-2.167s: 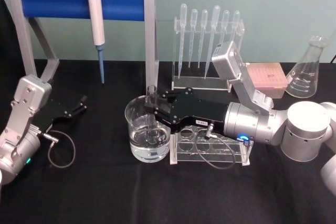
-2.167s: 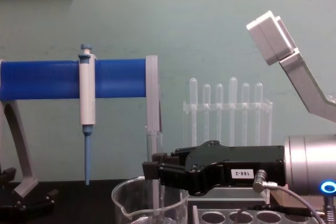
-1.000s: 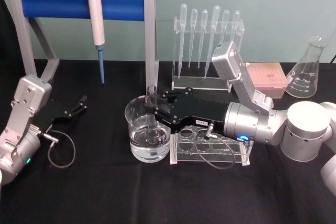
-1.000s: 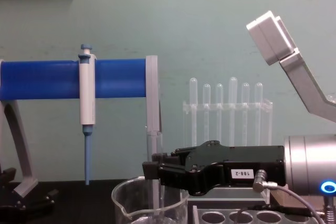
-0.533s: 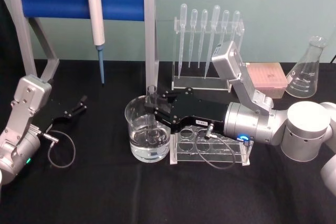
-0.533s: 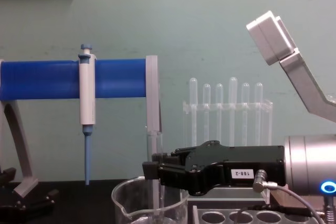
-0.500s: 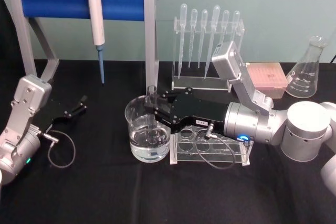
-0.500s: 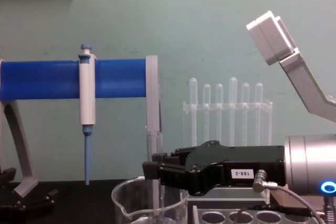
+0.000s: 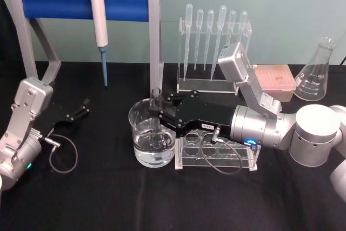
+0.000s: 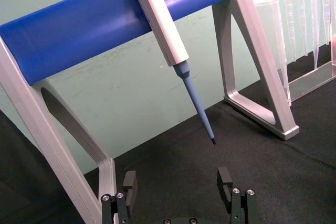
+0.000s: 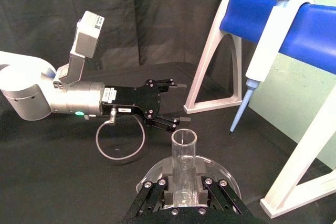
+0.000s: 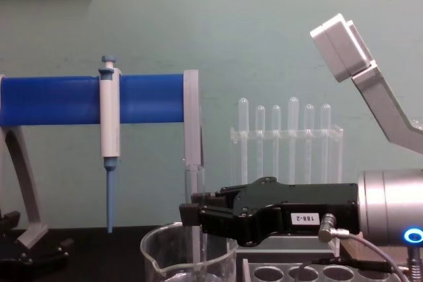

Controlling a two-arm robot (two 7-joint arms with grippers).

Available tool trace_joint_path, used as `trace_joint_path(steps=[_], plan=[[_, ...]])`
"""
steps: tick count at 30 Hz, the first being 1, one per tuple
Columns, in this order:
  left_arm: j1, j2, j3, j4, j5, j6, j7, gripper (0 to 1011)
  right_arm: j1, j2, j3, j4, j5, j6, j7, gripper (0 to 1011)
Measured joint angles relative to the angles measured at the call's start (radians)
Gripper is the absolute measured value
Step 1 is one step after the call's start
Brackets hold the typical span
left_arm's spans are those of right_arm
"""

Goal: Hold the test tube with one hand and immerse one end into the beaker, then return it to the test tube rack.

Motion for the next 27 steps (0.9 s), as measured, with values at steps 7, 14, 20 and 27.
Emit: trace_joint_path(steps=[7,14,20,27], plan=[[0.0,0.0,0.0,0.0,0.0,0.0,0.0,1000,0.0,0.0,0.0,0.0,0.0,0.0,0.0,241],[0.0,0.0,0.0,0.0,0.0,0.0,0.0,1000,0.0,0.0,0.0,0.0,0.0,0.0,0.0,242],[0.0,0.0,0.0,0.0,0.0,0.0,0.0,1000,0.0,-0.002,0.002,-0.004,0.0,-0.007,0.001,242],[0.0,0.0,0.0,0.0,0.0,0.0,0.0,1000,0.001,0.002,0.011,-0.041,0.002,-0.008,0.004,242]])
